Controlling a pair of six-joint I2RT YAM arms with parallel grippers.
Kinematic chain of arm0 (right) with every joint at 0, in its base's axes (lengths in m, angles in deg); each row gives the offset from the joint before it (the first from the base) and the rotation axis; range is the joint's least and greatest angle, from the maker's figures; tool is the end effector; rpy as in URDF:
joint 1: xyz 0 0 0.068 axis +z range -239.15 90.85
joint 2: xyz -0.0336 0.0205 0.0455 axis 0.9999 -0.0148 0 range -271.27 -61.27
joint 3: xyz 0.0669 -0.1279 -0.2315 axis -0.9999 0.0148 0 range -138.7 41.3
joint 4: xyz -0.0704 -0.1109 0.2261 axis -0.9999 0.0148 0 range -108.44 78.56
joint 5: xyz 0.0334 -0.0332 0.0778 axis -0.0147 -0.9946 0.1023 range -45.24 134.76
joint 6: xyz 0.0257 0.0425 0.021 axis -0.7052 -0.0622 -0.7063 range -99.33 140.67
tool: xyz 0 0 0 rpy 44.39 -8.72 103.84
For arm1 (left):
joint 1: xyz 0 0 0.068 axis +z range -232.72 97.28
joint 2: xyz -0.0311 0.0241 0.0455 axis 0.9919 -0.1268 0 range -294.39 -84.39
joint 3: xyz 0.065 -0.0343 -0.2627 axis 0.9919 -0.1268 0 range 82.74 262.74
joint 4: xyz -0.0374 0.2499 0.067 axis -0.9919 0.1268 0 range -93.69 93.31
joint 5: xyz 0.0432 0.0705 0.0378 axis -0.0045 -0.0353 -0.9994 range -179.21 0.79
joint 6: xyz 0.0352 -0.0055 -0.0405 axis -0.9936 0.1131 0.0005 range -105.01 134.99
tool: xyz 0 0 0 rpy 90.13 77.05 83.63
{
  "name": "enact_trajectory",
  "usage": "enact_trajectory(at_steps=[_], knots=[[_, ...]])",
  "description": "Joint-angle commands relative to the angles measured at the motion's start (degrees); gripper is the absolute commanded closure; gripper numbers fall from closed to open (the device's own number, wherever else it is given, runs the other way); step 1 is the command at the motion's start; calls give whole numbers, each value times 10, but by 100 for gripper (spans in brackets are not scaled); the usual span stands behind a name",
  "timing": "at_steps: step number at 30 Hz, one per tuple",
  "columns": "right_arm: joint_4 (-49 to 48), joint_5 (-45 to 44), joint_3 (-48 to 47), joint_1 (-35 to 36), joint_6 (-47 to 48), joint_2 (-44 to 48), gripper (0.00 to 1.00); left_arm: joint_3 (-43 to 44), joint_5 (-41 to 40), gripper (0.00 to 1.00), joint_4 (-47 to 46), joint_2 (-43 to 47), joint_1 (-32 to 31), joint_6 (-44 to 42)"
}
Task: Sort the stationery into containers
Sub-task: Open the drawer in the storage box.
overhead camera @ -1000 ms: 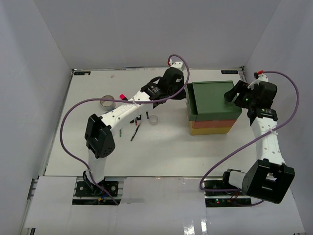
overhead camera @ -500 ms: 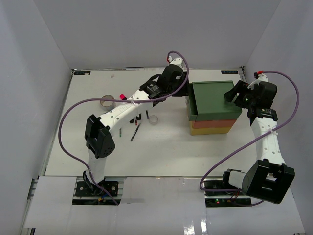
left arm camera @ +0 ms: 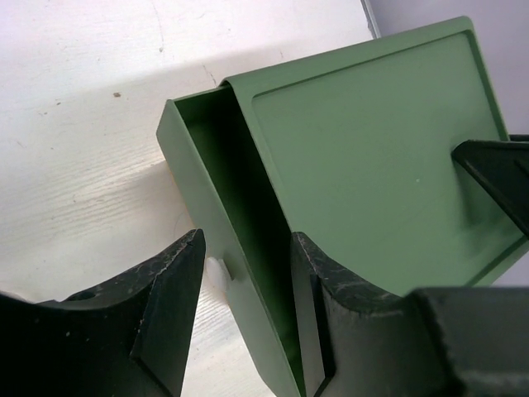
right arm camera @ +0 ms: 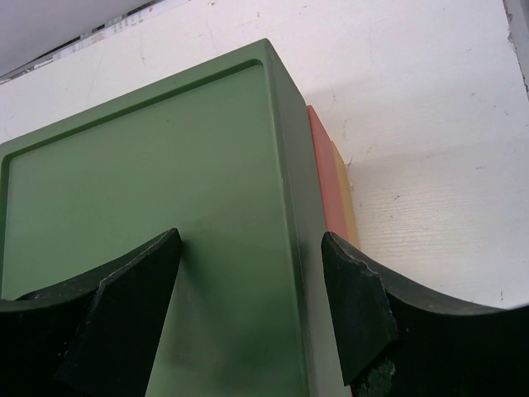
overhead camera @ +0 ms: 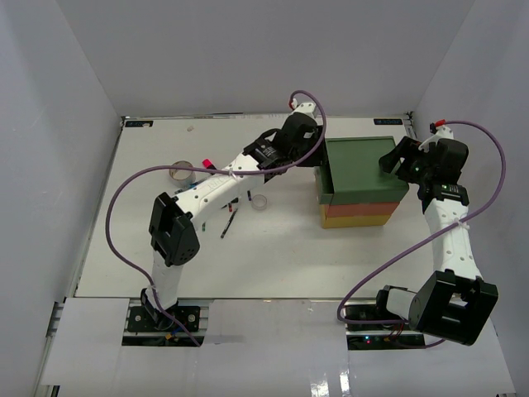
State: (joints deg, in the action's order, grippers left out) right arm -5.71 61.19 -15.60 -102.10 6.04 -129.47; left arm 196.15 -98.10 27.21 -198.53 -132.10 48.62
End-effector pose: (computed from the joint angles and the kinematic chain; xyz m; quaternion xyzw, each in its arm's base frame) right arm 0.2681 -0.0513 0.3254 0.1224 0.8248 0.1278 0.5370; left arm 0.3078 -0.3506 0.3539 0.0818 0.8674 -0.2715 0.4089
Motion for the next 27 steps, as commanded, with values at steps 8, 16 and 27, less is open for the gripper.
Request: enact_trajectory(at_steps=[8, 16, 27], knots=[[15, -5, 15, 2, 11, 5, 26, 23, -50, 53, 21, -19, -13, -22], [14, -8, 15, 3, 12, 4, 26, 11, -68, 69, 33, -3, -13, -33], [18, -12, 14, 3, 11, 4, 26, -6, -88, 74, 41, 28, -13, -39]])
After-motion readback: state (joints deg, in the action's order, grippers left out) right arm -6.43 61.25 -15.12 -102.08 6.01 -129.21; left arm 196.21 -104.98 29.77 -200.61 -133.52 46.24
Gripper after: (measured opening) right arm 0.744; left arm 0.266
